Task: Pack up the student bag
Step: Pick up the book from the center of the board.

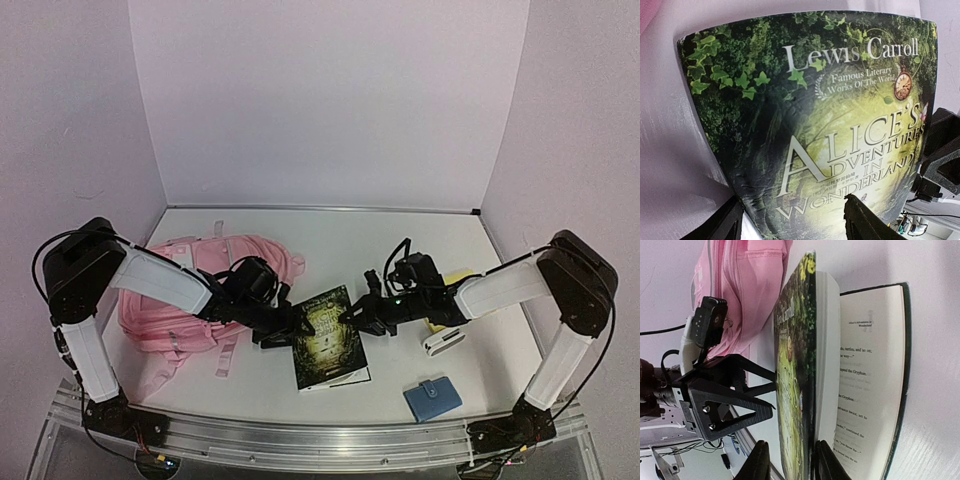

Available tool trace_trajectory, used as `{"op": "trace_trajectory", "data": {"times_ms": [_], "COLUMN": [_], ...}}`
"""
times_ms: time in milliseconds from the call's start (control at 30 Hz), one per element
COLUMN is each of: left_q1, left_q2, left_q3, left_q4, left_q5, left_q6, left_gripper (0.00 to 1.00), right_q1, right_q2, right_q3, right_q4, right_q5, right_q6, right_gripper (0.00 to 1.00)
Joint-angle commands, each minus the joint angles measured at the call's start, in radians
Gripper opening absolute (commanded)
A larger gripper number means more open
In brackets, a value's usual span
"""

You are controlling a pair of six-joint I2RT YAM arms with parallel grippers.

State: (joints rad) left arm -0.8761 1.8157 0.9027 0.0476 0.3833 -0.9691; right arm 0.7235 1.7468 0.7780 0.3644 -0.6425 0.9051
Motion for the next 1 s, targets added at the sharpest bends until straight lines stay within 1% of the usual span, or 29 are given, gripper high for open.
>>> {"op": "trace_trajectory", "data": {"times_ms": [0, 67, 133, 300, 467, 633, 833, 967], "left_q1": [-0.003, -0.003, -0.003, -0.001, 0.003, 0.005, 0.006, 0.007], "left_q2": [0.020, 0.007, -0.025, -0.130, -0.250, -0.353, -0.440, -0.468], "left_q3": [-0.005, -0.015, -0.036, -0.098, -0.169, -0.218, -0.239, -0.237], "left_q4": [0.061, 0.057, 0.062, 0.077, 0.145, 0.245, 0.356, 0.383], "left_q5": [0.035, 0.022, -0.002, -0.078, -0.099, -0.063, 0.019, 0.061], "left_q6": [-0.007, -0.006, -0.008, -0.007, -0.014, -0.007, 0.015, 0.020], "left_gripper": [0.69, 0.69, 0.69, 0.78, 0.87, 0.93, 0.94, 0.95], "right_q1": [0.017, 0.017, 0.017, 0.014, 0.010, 0.005, 0.005, 0.005], "right_q2": [0.039, 0.041, 0.023, -0.083, -0.208, -0.302, -0.390, -0.438], "right_q3": [-0.019, -0.024, -0.030, -0.060, -0.072, -0.068, -0.075, -0.075], "right_q4": [0.109, 0.110, 0.107, 0.116, 0.133, 0.163, 0.286, 0.355], "right_q5": [-0.038, -0.028, -0.002, 0.086, 0.099, 0.057, -0.015, -0.044], "right_q6": [0.032, 0.031, 0.029, 0.046, 0.050, 0.059, 0.115, 0.142], "right_gripper": [0.19, 0.06, 0.00, 0.00, 0.00, 0.00, 0.00, 0.00]}}
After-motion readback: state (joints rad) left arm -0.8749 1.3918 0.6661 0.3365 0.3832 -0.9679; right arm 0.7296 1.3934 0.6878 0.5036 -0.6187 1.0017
